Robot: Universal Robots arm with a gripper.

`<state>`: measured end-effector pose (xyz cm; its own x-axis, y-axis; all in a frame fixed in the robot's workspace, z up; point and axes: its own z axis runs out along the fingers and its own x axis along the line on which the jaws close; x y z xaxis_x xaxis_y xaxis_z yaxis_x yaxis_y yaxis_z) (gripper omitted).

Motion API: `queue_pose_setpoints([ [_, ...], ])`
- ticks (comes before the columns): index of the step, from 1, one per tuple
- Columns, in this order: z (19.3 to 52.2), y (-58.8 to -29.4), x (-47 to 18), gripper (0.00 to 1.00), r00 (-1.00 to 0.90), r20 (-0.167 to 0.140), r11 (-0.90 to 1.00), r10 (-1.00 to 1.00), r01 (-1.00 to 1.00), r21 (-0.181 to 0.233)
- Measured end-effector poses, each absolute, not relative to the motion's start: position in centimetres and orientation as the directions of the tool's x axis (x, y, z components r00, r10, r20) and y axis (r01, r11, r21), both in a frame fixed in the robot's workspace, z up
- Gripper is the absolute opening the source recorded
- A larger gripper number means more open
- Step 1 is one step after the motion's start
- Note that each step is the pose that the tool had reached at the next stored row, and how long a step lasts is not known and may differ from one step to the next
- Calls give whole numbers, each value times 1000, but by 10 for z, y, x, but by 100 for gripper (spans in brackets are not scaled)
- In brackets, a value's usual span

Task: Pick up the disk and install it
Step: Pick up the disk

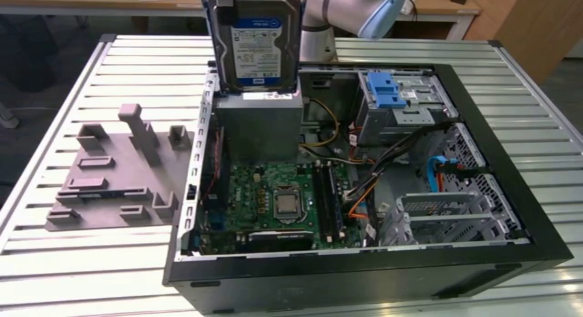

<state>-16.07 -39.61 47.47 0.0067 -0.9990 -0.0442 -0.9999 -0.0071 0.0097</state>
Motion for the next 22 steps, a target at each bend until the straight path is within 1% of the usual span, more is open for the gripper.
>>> queue_pose_setpoints([
  [22, 475, -401, -159, 36, -19, -44, 18, -999, -1000, 10],
])
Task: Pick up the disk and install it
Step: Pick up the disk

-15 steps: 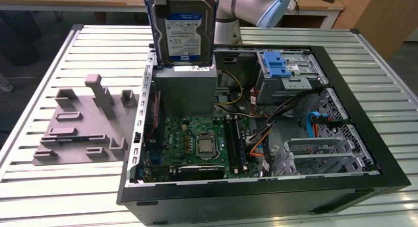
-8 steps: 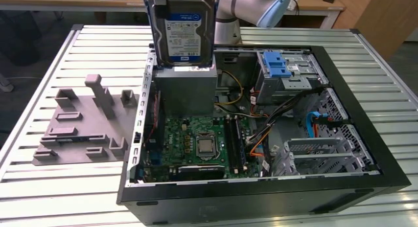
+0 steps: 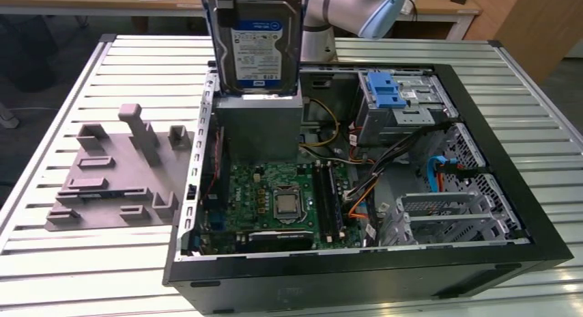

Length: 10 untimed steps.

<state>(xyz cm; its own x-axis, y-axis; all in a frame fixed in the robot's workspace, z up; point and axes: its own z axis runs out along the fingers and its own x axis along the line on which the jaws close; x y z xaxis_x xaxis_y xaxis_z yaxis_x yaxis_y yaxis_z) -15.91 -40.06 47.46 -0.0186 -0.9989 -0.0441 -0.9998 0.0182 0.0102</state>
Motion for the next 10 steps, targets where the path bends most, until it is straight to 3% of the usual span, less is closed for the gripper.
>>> queue_pose_setpoints([
  [10, 475, -403, -149, 36, -19, -44, 19, -999, -1000, 12],
])
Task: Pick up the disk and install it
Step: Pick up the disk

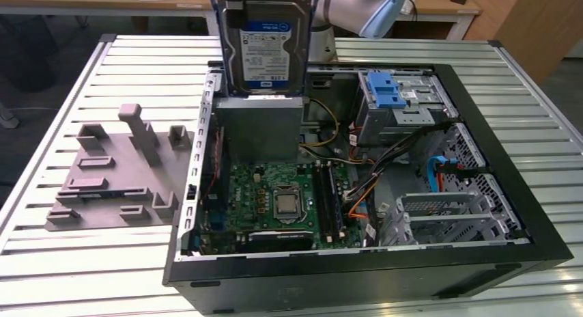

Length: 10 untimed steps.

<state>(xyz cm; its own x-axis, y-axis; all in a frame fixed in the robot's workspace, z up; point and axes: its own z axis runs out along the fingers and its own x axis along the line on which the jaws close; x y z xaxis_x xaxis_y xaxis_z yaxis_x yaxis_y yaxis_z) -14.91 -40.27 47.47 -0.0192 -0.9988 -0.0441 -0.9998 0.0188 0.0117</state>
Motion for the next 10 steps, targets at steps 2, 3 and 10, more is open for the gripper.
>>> queue_pose_setpoints([
  [2, 475, -404, -149, 36, -20, -44, 19, -999, -1000, 12],
  [3, 475, -405, -148, 36, -20, -44, 20, -999, -1000, 12],
  [10, 475, -411, -148, 36, -22, -44, 21, -999, -1000, 12],
])
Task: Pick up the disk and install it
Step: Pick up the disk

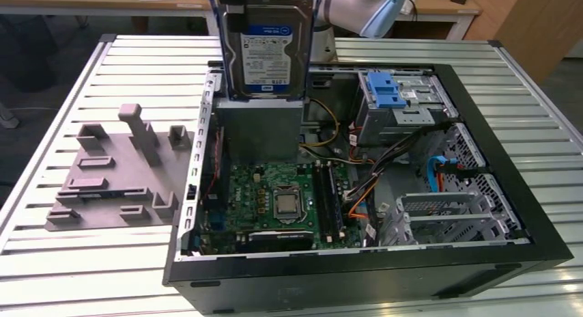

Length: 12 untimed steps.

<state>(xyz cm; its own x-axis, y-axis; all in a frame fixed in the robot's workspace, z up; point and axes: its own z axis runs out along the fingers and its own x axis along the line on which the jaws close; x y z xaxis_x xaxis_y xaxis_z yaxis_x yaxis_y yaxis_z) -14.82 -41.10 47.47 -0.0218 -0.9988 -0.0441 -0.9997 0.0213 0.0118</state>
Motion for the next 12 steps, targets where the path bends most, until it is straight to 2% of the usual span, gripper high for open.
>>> queue_pose_setpoints([
  [12, 475, -414, -138, 36, -23, -44, 22, -999, -1000, 13],
])
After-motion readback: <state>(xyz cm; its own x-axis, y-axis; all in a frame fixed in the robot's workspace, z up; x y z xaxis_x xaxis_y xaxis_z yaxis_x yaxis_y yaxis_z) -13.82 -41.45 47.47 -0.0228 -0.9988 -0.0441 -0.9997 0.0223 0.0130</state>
